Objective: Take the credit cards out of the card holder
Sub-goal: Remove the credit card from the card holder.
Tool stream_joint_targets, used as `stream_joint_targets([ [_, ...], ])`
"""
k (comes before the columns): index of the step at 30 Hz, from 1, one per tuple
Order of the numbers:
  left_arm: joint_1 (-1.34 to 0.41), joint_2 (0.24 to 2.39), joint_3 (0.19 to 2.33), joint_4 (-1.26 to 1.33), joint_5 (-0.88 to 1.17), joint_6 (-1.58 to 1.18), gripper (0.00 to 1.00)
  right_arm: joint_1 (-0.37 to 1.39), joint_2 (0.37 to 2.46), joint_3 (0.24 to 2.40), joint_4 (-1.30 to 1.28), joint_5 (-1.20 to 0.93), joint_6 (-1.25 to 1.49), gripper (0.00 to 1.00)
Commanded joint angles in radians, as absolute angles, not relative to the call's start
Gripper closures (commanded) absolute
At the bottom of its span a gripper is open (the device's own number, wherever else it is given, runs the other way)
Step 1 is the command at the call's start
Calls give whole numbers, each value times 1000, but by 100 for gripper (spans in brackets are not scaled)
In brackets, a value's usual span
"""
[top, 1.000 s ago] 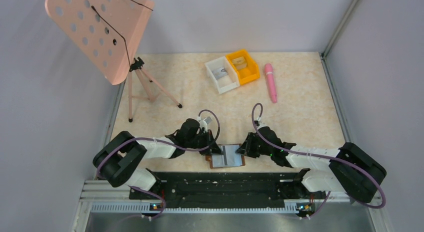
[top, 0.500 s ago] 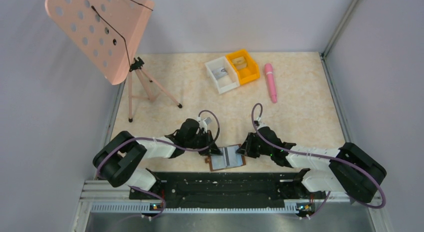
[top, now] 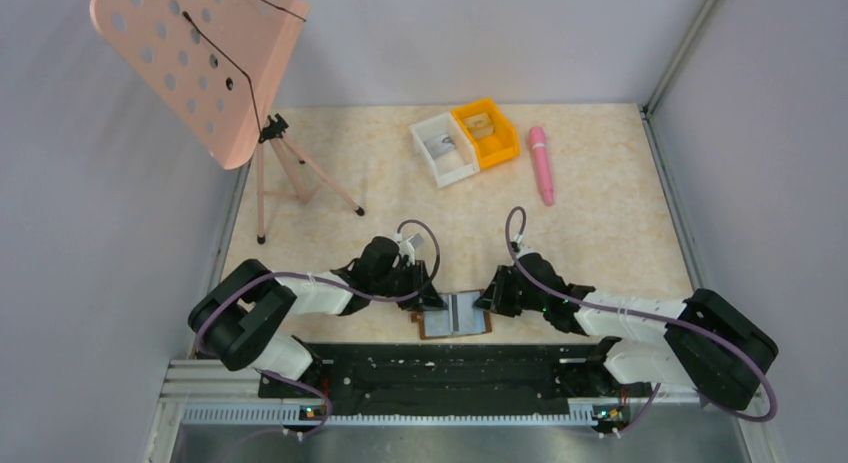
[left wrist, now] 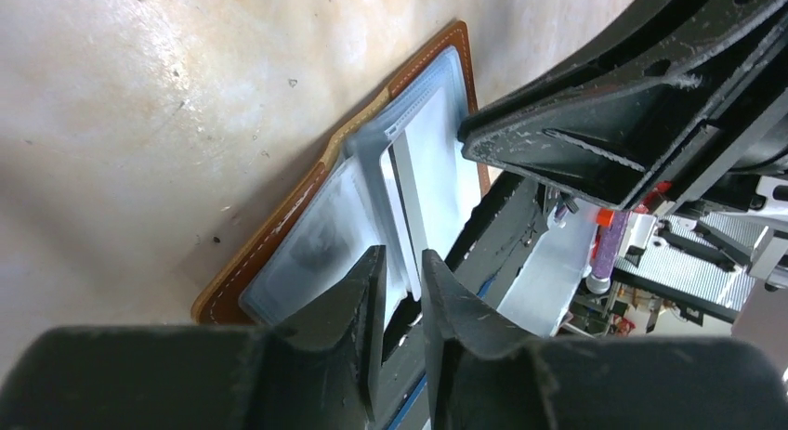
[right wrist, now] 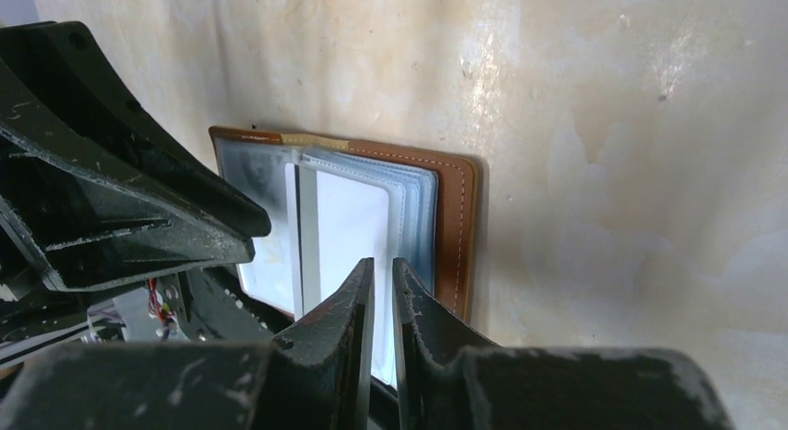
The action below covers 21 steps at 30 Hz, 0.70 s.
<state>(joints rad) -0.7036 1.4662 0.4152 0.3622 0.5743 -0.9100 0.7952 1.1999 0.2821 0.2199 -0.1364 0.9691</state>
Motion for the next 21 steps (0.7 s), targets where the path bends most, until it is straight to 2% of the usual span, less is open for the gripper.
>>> stream_joint_targets([
  [1, -705, 1456, 411, 418, 545, -902, 71, 782, 1144, 324, 180, -153, 958, 87],
  [13, -752, 1490, 432, 434, 502, -905, 68, 805, 1116, 375, 158, -172, 976, 87],
  [21, -775, 1517, 433, 446, 474, -905, 68, 809, 1217, 338, 213, -160, 986, 87],
])
